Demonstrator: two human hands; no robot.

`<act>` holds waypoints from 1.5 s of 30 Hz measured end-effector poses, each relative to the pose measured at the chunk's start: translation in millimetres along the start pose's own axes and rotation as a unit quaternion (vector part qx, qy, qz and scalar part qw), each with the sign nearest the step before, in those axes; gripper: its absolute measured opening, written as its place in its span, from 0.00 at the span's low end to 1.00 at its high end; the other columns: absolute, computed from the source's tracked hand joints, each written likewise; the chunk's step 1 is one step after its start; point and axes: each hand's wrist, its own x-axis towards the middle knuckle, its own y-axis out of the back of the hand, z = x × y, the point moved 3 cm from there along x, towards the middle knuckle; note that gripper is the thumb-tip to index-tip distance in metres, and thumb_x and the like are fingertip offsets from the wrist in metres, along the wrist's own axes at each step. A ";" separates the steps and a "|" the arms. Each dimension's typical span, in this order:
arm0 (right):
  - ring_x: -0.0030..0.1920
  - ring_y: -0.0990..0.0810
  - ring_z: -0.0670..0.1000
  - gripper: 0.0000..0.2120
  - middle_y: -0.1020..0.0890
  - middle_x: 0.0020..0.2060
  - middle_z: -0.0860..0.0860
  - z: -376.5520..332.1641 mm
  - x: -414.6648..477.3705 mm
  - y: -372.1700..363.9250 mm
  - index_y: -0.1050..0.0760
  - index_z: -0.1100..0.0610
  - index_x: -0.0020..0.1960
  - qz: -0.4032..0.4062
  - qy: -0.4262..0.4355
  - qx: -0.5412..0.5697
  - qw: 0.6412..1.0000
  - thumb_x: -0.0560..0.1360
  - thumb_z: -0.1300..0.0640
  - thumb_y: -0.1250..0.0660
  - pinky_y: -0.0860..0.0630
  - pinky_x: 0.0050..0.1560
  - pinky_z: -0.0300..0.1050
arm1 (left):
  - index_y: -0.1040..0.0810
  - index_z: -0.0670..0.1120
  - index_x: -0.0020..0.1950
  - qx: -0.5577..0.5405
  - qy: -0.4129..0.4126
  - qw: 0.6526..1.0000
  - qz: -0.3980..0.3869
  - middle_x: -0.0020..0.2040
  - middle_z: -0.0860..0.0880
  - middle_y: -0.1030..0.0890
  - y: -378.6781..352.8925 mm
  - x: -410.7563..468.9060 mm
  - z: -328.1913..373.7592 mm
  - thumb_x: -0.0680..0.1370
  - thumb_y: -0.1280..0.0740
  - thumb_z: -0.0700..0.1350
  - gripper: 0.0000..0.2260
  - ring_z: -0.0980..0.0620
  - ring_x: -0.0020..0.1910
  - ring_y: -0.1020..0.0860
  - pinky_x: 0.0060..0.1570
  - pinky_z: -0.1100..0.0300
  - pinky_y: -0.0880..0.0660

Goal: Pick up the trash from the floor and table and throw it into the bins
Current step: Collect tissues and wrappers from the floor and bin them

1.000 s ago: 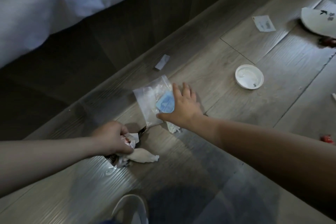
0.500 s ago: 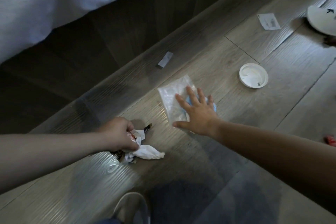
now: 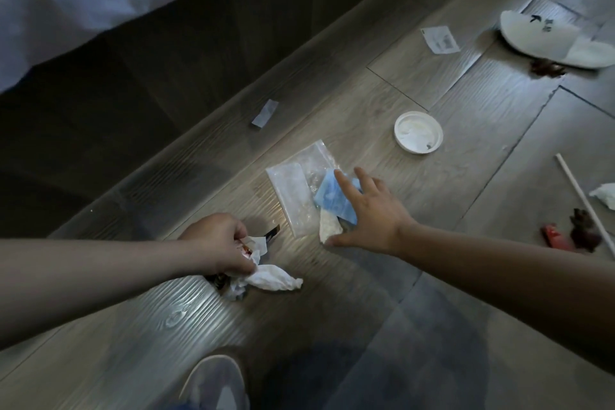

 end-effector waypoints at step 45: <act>0.63 0.29 0.58 0.32 0.28 0.62 0.57 -59.1 56.2 27.4 0.35 0.59 0.66 0.133 -0.098 0.137 0.977 0.69 0.44 0.29 0.30 0.59 0.52 | 0.20 0.47 0.35 0.017 0.010 0.999 0.034 0.33 0.52 0.20 9.7 7.4 -24.2 0.61 0.24 0.56 0.14 0.54 0.36 0.21 0.32 0.62 0.31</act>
